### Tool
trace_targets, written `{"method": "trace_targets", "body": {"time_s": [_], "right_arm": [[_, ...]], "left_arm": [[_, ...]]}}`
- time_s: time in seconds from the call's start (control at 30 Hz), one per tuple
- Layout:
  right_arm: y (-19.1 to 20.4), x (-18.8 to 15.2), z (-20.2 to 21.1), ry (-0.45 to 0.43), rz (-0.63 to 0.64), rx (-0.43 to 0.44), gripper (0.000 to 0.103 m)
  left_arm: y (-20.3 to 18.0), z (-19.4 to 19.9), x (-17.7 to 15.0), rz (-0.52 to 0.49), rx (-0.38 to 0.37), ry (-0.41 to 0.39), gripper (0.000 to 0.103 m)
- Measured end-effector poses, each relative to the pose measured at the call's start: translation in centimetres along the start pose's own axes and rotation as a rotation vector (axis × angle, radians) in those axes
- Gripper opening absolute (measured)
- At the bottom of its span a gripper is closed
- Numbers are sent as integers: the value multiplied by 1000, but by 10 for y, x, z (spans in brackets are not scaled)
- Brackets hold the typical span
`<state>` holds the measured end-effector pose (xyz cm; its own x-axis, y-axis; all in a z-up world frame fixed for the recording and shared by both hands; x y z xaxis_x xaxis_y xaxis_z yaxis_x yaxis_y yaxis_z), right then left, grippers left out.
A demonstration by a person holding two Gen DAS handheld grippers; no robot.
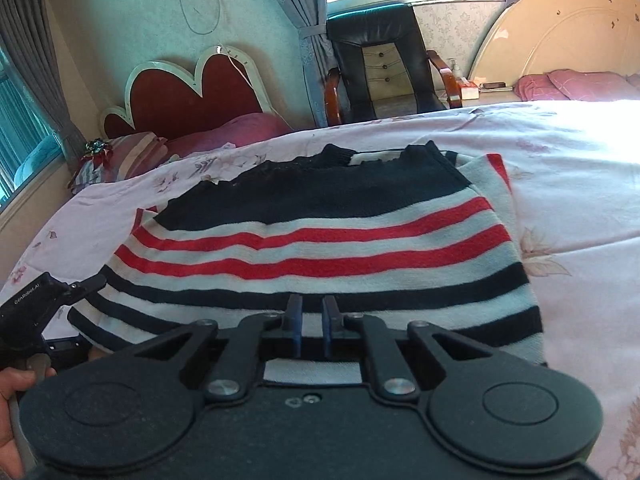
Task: Fold small clothes
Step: 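Grasp the folded sweater edge with the left tool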
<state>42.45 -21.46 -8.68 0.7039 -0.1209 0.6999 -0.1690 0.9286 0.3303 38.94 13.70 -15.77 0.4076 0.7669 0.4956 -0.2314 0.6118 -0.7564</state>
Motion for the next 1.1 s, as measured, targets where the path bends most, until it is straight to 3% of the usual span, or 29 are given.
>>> {"method": "trace_targets", "body": {"time_s": [0.03, 0.07, 0.1, 0.17, 0.3, 0.4, 0.5, 0.6, 0.83, 1.03, 1.1], "right_arm": [[3, 2, -6, 2, -2, 15, 10], [8, 4, -13, 5, -2, 25, 9], [11, 6, -19, 7, 2, 31, 9], [17, 7, -31, 17, 5, 40, 9], [21, 9, -49, 43, 2, 45, 9], [26, 10, -55, 53, 15, 44, 9], [24, 6, -64, 84, 27, 22, 4], [25, 9, -64, 82, 5, 27, 8], [27, 7, -68, 96, 25, 8, 5], [27, 7, -71, 104, 41, -5, 5], [28, 6, -71, 102, 44, -7, 5]], "left_arm": [[-1, -5, 3, -5, 2, 4, 69], [-2, -9, 5, -5, 7, 8, 59], [0, -14, 6, 10, 17, 18, 43], [10, -22, 8, 75, 23, 30, 24], [13, -26, 10, 78, -1, 41, 19], [5, -12, 14, 84, -99, -20, 16], [20, -18, 9, 103, -46, 20, 16], [25, -22, 8, 115, -54, 32, 16], [25, -26, 8, 123, -60, 29, 16], [27, -10, 4, 98, -60, 32, 16], [17, -4, 9, 78, -90, 22, 16]]}}
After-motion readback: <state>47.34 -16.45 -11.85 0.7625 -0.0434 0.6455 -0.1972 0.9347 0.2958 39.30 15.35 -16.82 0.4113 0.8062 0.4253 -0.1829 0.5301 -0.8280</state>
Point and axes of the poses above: each gripper's, at about its wrist camera, not at the fingertips, and z roughly against the way its jaws point, y to its left, x to its top, the point moved 5 cm from there along -z, roughly the way its jaws point, and after that the axes turned 3 degrees about -z, right-handed, at the moved point
